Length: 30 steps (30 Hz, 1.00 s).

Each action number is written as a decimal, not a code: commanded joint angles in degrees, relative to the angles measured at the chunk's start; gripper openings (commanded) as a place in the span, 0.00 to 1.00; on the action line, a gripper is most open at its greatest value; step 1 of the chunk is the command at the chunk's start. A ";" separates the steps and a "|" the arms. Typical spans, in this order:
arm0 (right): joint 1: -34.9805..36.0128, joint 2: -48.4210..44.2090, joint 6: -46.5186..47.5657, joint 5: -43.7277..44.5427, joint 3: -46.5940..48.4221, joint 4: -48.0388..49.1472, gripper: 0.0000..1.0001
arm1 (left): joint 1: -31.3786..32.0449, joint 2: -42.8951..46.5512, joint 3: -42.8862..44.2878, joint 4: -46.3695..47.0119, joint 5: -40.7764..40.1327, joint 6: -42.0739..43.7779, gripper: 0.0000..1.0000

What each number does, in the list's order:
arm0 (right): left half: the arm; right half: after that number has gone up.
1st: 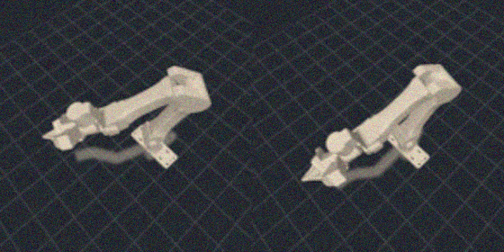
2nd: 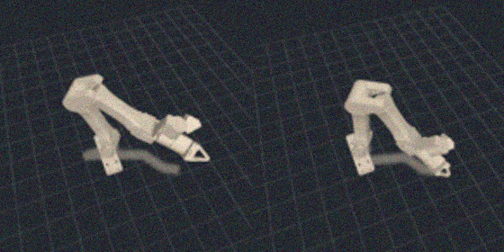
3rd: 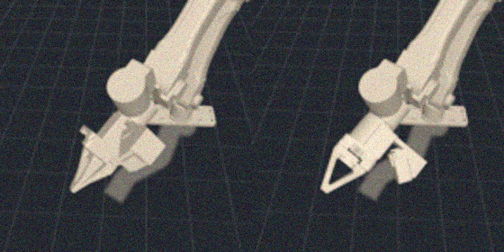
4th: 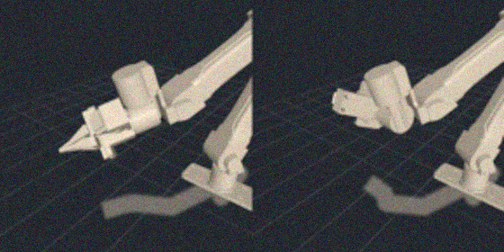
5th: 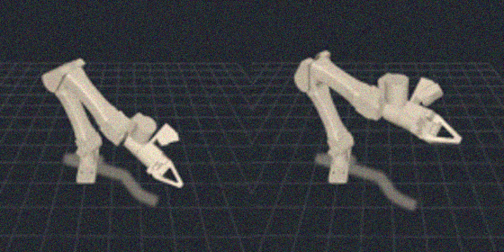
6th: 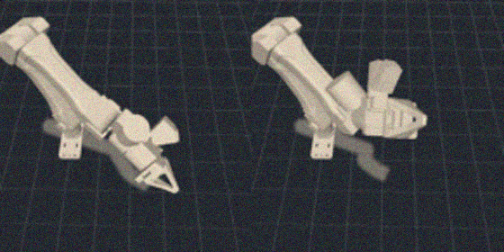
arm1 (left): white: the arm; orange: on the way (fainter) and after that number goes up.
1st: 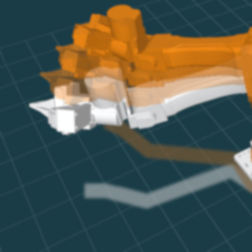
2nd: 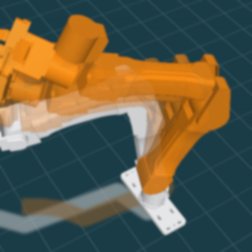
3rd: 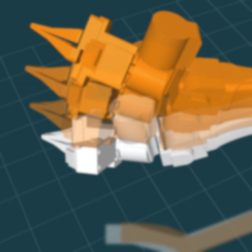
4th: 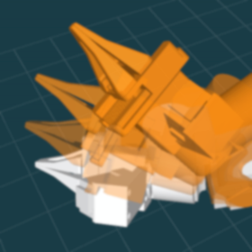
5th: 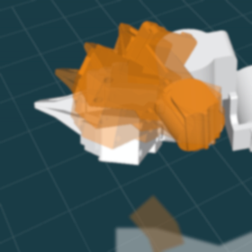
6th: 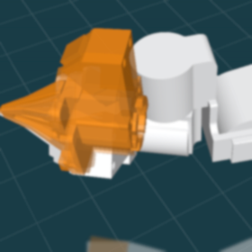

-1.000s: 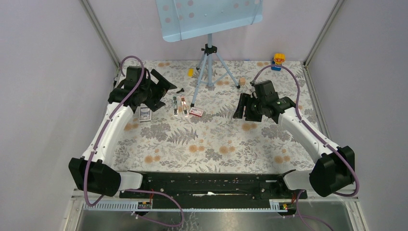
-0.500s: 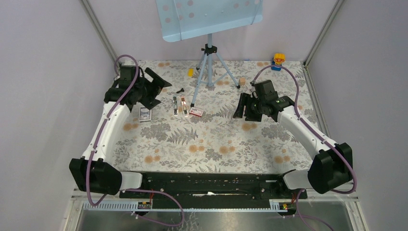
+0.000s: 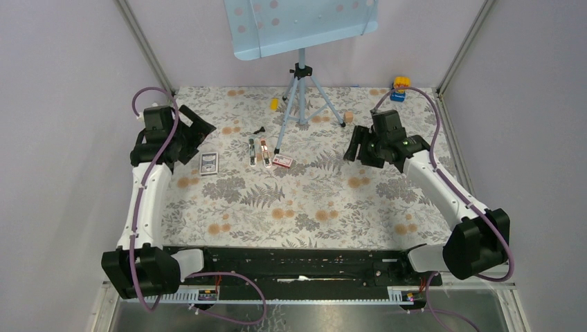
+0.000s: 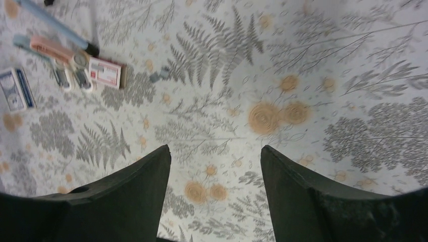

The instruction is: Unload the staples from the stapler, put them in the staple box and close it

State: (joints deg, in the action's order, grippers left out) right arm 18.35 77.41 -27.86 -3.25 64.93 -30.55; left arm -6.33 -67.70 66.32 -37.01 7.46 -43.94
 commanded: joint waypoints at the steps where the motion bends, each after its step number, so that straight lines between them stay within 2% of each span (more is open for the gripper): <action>1: -3.80 -0.05 0.42 6.83 3.10 3.55 0.74 | -0.09 1.37 -1.90 5.90 -1.57 5.96 0.99; 6: -8.53 6.24 0.70 4.06 6.37 5.54 0.75 | -0.09 4.51 -5.51 8.44 -2.97 9.59 0.99; 11: -9.44 14.94 3.72 4.32 12.22 6.04 0.75 | 0.02 5.24 -10.75 13.64 1.50 10.51 0.99; 14: -9.58 21.95 9.36 3.61 18.93 3.18 0.76 | 0.14 4.74 -12.97 16.01 2.73 11.09 0.99; 19: -9.57 34.77 21.59 1.76 33.25 -7.14 0.78 | 2.77 4.13 -14.20 16.88 2.90 11.82 0.99; 25: -9.65 42.55 31.00 -0.03 40.13 -9.61 0.87 | 6.09 3.41 -13.85 16.64 2.02 12.95 0.99; 30: -9.67 47.12 36.73 -0.93 43.84 -11.02 0.88 | 6.08 3.45 -14.33 16.74 1.54 13.30 0.99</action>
State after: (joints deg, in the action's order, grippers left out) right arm 8.84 122.19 1.04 -2.63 104.33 -38.48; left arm -0.16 -64.29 51.96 -23.35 9.37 -31.99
